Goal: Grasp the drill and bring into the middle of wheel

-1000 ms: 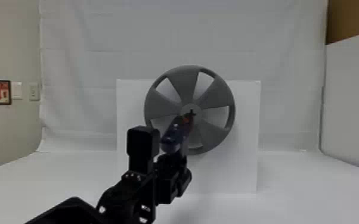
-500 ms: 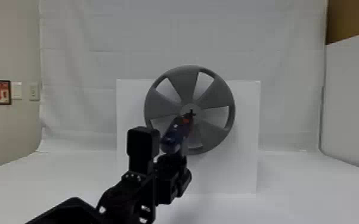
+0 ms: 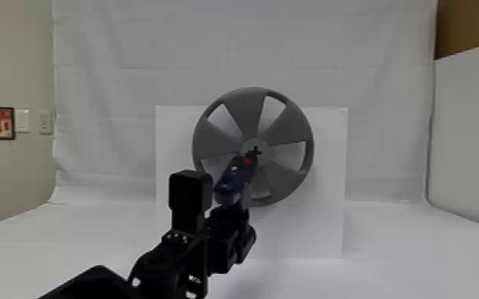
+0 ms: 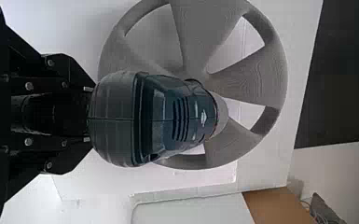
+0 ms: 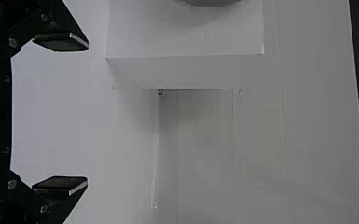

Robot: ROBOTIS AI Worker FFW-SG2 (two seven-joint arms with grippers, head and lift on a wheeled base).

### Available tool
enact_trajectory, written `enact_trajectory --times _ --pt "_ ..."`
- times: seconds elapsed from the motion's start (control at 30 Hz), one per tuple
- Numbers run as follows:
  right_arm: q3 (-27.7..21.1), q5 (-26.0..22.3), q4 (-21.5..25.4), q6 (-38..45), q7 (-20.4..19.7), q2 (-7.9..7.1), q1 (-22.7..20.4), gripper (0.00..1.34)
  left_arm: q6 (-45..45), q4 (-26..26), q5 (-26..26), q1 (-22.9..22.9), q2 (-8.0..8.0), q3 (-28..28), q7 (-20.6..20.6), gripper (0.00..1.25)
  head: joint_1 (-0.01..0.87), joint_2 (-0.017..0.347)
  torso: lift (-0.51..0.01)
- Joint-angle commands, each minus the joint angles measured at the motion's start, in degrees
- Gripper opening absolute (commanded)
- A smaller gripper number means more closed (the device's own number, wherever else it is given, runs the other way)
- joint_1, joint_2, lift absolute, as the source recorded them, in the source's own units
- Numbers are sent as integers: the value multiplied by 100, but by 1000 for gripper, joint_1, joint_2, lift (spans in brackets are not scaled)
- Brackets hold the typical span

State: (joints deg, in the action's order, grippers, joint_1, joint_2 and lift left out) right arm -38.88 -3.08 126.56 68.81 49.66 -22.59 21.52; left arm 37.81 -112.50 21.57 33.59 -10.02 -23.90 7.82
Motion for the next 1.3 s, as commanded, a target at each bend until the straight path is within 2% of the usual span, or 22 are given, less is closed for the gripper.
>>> enact_trajectory --times 0.0,0.3,0.53,0.63,0.87,1.07,1.27 --pt "-14 1 0 1 0 0 -16 1071 -125 -9 -65 -72 0 17 -131 23 54 31 -403" --pt "-23 1 0 1 0 9 -25 1071 -468 -70 -39 -292 -9 149 -465 25 54 31 -403" --pt "-23 1 0 1 0 35 -25 1071 -538 -97 -30 -626 -9 466 -474 23 54 31 -403" --pt "-5 1 0 1 0 44 -25 1071 -582 -97 -179 -757 9 624 -474 23 54 31 -403" --pt "21 36 -9 1 0 53 -25 1071 -582 123 -197 -836 35 826 -228 25 54 31 -403" --pt "56 36 -35 1 0 53 -25 1071 -547 246 -144 -784 35 835 247 23 54 31 -403" --pt "100 36 -61 1 0 53 -25 1071 -433 422 -162 -687 35 773 537 25 54 31 -403"
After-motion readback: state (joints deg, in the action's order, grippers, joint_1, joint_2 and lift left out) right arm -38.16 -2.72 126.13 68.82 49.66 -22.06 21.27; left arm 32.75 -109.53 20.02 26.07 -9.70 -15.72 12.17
